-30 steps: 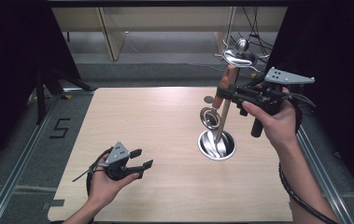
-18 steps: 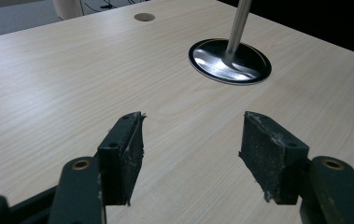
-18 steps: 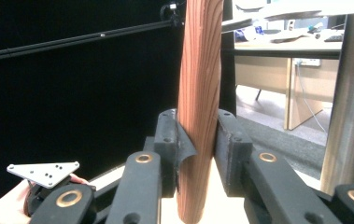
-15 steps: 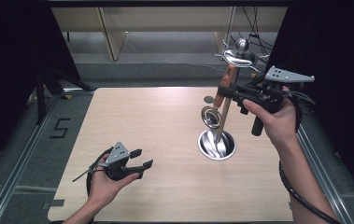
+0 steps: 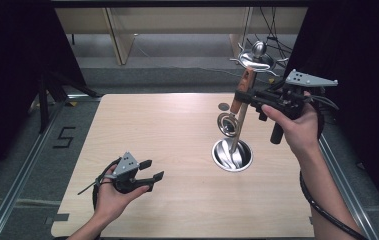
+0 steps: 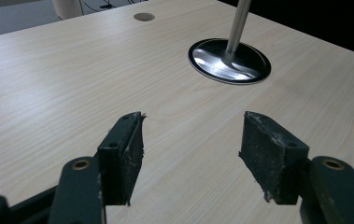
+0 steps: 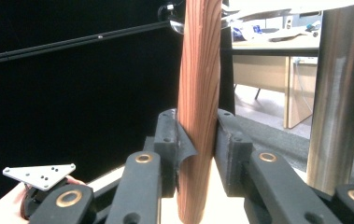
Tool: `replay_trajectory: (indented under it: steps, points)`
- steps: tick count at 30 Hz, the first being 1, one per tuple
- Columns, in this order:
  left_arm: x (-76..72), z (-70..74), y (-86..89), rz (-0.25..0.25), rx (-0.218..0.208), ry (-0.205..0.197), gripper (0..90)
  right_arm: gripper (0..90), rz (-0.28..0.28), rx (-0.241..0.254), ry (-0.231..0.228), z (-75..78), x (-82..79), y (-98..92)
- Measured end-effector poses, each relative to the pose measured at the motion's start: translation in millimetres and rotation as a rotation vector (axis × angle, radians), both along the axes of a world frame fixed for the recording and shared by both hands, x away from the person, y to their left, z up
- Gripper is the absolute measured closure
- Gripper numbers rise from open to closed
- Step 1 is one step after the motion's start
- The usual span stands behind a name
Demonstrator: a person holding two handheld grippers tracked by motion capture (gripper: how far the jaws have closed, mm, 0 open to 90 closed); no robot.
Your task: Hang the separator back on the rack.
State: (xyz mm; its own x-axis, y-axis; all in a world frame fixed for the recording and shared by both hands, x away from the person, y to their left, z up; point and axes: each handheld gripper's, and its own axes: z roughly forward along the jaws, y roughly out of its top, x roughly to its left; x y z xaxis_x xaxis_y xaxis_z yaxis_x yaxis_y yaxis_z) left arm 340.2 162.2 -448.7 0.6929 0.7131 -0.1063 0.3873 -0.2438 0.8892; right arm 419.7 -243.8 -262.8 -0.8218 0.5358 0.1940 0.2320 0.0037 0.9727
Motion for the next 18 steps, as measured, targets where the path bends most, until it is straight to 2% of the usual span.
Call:
replay_trajectory:
  steps: [2, 3, 8, 10, 15, 16, 18]
  points:
    - [0.0, 0.0, 0.0, 0.000, 0.000, 0.000, 38.5, 73.5, 0.000, 0.000, -0.019, -0.4, 1.2, -0.7]
    - [0.1, -0.1, 0.0, 0.000, 0.000, 0.000, 38.5, 73.5, 0.003, 0.003, 0.000, -0.7, 0.4, -1.0]
    - [0.1, -0.1, -0.1, 0.000, 0.000, 0.000, 38.5, 73.3, -0.004, 0.001, -0.005, -1.7, 0.3, -2.3]
    - [0.9, 0.1, 0.6, -0.012, 0.011, -0.010, 38.5, 73.3, -0.004, 0.013, 0.023, -2.8, -1.6, -2.2]
    - [0.4, 0.3, 0.5, -0.004, 0.021, -0.007, 38.5, 73.1, -0.007, 0.007, 0.013, -5.8, -1.7, -4.1]
    - [0.4, 0.3, 0.4, -0.003, 0.020, -0.006, 38.5, 73.1, -0.011, 0.011, -0.003, -6.4, -1.3, -4.5]
    - [0.3, 0.3, 0.4, -0.004, 0.021, -0.006, 38.5, 72.7, -0.015, 0.014, 0.006, -6.9, -2.8, -4.9]
